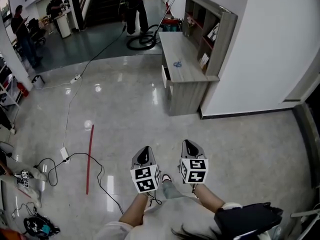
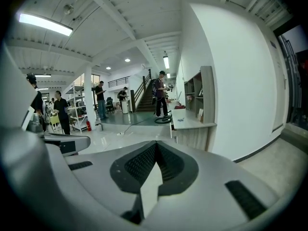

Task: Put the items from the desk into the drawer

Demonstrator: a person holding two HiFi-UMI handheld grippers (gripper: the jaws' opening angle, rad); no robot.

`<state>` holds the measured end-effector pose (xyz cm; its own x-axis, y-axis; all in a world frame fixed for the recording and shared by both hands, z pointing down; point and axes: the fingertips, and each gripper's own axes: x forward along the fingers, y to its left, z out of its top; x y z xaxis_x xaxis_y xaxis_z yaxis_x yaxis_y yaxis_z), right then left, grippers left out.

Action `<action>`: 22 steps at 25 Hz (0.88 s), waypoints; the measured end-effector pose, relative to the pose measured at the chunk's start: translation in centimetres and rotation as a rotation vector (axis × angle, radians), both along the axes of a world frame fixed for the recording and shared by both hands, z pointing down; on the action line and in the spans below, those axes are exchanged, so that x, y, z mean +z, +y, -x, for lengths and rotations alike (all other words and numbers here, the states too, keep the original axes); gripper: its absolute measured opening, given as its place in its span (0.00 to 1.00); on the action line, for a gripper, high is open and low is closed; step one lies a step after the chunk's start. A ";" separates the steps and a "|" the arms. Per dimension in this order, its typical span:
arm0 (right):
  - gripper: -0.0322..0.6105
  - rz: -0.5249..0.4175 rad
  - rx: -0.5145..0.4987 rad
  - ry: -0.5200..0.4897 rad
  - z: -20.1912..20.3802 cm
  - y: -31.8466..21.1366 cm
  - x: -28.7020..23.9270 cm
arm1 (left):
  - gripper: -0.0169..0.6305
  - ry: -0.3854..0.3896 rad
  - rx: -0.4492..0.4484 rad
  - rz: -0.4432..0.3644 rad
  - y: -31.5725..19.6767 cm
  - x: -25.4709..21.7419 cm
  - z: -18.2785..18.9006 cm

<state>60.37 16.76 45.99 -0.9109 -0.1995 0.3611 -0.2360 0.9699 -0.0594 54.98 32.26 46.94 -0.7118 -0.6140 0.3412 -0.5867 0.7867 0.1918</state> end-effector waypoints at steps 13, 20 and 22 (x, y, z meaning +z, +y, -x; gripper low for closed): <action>0.05 -0.013 -0.016 0.009 11.3 -6.8 -0.8 | 0.02 -0.005 -0.016 -0.015 -6.6 -0.7 11.0; 0.05 0.006 -0.019 0.001 16.0 -10.0 -0.7 | 0.02 -0.017 -0.003 0.016 -9.7 -0.6 15.3; 0.05 0.009 -0.024 -0.002 17.1 -10.4 -0.8 | 0.02 -0.025 -0.007 0.023 -10.0 -1.0 16.4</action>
